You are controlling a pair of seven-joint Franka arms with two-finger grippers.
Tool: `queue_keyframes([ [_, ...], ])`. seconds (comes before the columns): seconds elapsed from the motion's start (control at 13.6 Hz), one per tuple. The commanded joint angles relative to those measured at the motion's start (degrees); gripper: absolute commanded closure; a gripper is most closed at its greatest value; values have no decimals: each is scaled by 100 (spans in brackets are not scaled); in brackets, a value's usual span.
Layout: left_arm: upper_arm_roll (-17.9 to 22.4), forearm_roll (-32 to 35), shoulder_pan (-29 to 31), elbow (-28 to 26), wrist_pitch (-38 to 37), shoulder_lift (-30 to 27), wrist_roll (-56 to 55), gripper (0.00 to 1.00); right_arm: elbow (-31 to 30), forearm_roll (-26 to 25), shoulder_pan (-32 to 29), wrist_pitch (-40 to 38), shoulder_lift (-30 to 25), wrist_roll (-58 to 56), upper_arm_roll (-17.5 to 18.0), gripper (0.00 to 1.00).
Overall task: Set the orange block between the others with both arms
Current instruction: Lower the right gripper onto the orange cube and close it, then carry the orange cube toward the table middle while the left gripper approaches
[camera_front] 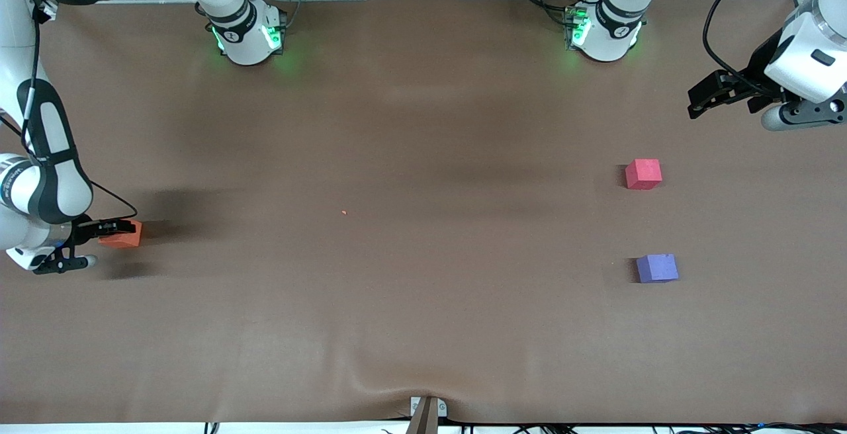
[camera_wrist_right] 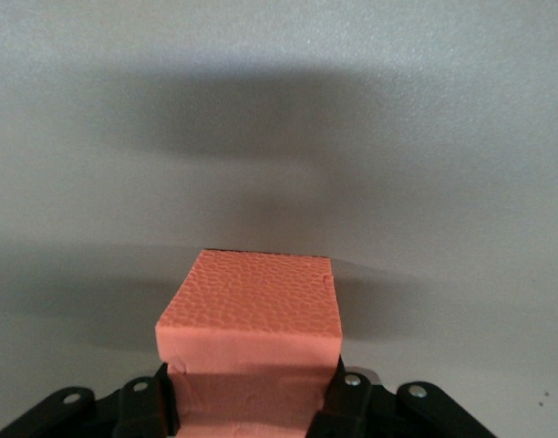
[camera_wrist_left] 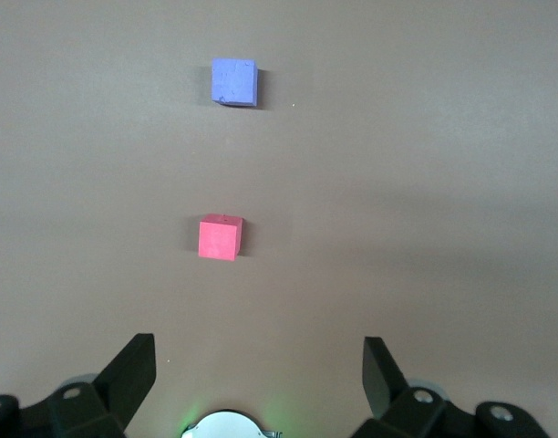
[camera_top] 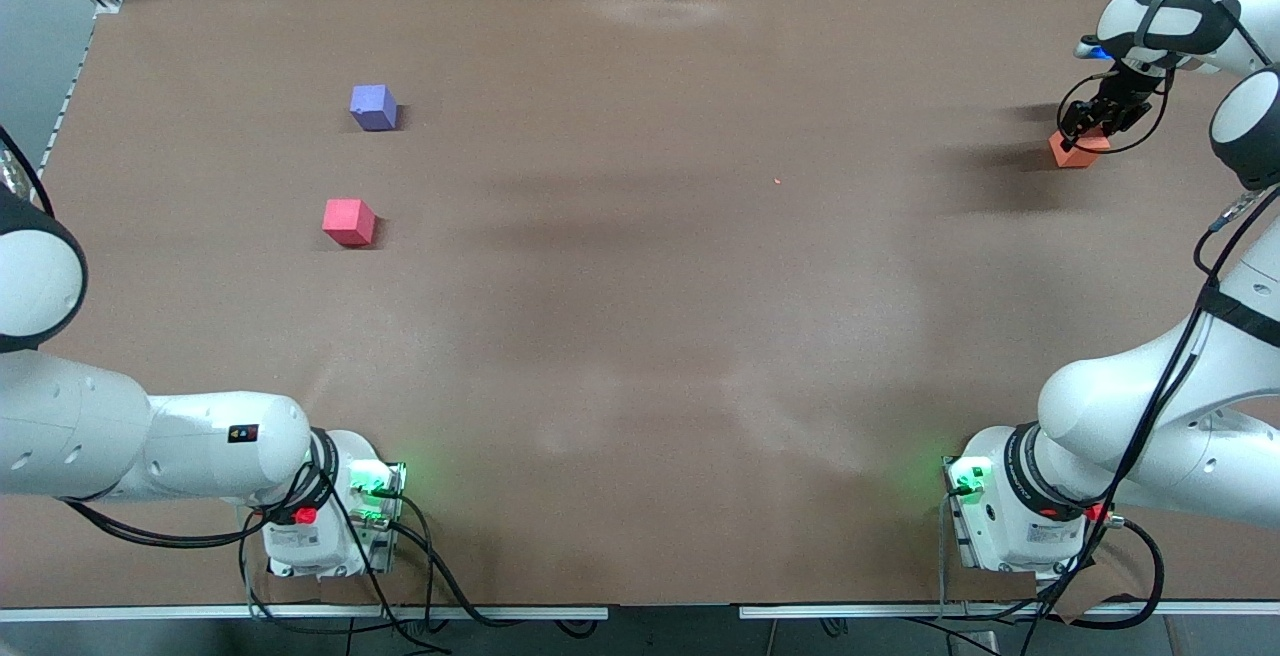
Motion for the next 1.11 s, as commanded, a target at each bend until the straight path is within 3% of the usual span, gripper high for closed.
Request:
queue_keyframes([
  [0.0, -18, -101, 26, 24, -103, -70, 12, 0, 108, -66, -56, -60, -27, -433, 118, 100],
  [0.15, -18, -101, 34, 15, -103, -70, 12, 0, 205, -66, 32, -68, -97, -715, 205, 100],
  [0.44, 34, -101, 52, -3, -129, -79, 12, 0, 477, -57, 242, -234, -168, -560, 1161, 100],
  [0.74, 26, -101, 157, -11, -121, -70, 12, 0, 644, -49, 839, -595, -167, 546, 1672, 100],
  [1.03, -9, -101, 140, -90, -121, -44, 12, 0, 627, -57, 1436, -675, -159, 2398, 2174, 100],
])
